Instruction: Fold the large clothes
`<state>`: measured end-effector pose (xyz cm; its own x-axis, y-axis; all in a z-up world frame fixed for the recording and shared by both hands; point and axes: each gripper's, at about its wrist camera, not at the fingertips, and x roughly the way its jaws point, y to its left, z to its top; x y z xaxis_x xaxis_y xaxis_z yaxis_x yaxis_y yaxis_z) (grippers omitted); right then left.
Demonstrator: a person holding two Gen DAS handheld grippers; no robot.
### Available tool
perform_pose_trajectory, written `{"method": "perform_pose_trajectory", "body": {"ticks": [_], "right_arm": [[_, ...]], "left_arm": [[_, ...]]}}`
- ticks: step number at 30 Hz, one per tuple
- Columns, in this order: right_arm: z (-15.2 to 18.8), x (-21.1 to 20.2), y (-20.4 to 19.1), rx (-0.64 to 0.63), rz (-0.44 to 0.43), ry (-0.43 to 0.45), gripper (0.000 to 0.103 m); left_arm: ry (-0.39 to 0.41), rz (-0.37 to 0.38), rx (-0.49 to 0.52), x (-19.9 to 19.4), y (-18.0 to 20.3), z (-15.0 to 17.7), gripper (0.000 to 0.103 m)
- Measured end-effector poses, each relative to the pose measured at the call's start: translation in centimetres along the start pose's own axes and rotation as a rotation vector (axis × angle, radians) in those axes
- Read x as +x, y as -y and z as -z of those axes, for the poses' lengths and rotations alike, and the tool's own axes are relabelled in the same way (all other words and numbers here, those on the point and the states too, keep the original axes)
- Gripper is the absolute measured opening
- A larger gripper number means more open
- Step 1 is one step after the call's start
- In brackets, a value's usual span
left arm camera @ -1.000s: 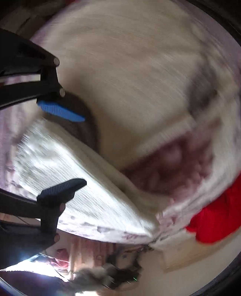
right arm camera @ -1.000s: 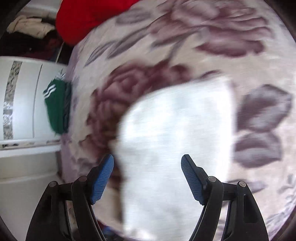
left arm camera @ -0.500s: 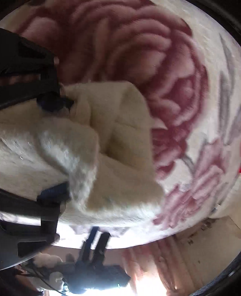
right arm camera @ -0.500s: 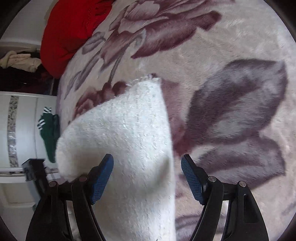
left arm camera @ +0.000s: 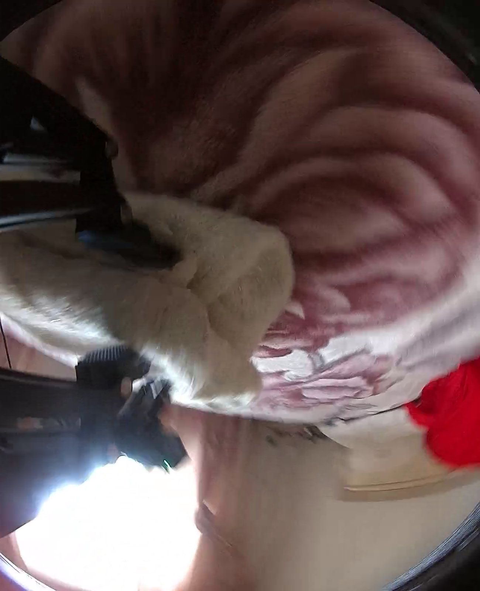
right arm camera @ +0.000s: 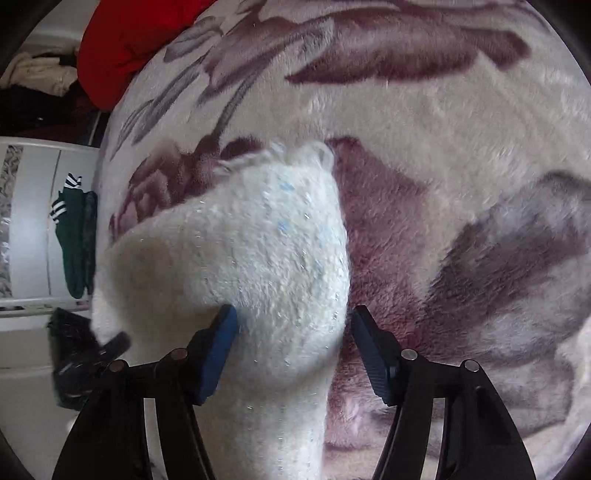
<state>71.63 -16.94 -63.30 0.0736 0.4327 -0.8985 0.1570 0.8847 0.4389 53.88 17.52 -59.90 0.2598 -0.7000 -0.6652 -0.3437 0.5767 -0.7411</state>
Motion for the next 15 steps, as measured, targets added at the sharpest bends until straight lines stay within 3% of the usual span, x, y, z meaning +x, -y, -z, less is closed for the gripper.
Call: {"method": "perform_pose_trajectory", "body": {"ticks": [2, 4, 5, 6, 10, 12, 15], "right_arm": [[0.1, -2.2, -0.2, 0.004, 0.015, 0.057, 0.066], [0.6, -4.9, -0.1, 0.026, -0.043, 0.145, 0.066], [0.9, -6.0, 0.1, 0.044, -0.103, 0.187, 0.066], [1.1, -6.7, 0.1, 0.059, -0.161, 0.210, 0.066], [0.0, -3.5, -1.5, 0.033, -0.243, 0.077, 0.056], [-1.2, -0.7, -2.6, 0.001, -0.171, 0.029, 0.055], [-3.0, 2.7, -3.7, -0.025, -0.082, -0.005, 0.055]], "left_arm": [[0.075, -0.126, 0.111, -2.6, 3.3, 0.6, 0.050], [0.179, -0.203, 0.199, -4.2, 6.1, 1.7, 0.042], [0.186, -0.205, 0.269, -4.1, 7.8, 2.4, 0.030], [0.157, -0.205, 0.318, -3.0, 8.8, 2.5, 0.008], [0.084, -0.366, 0.357, 2.6, 8.2, 1.4, 0.007], [0.045, -0.446, 0.289, 5.8, 5.1, -0.6, 0.001], [0.051, -0.441, 0.289, 7.2, 2.8, -1.6, 0.002]]}}
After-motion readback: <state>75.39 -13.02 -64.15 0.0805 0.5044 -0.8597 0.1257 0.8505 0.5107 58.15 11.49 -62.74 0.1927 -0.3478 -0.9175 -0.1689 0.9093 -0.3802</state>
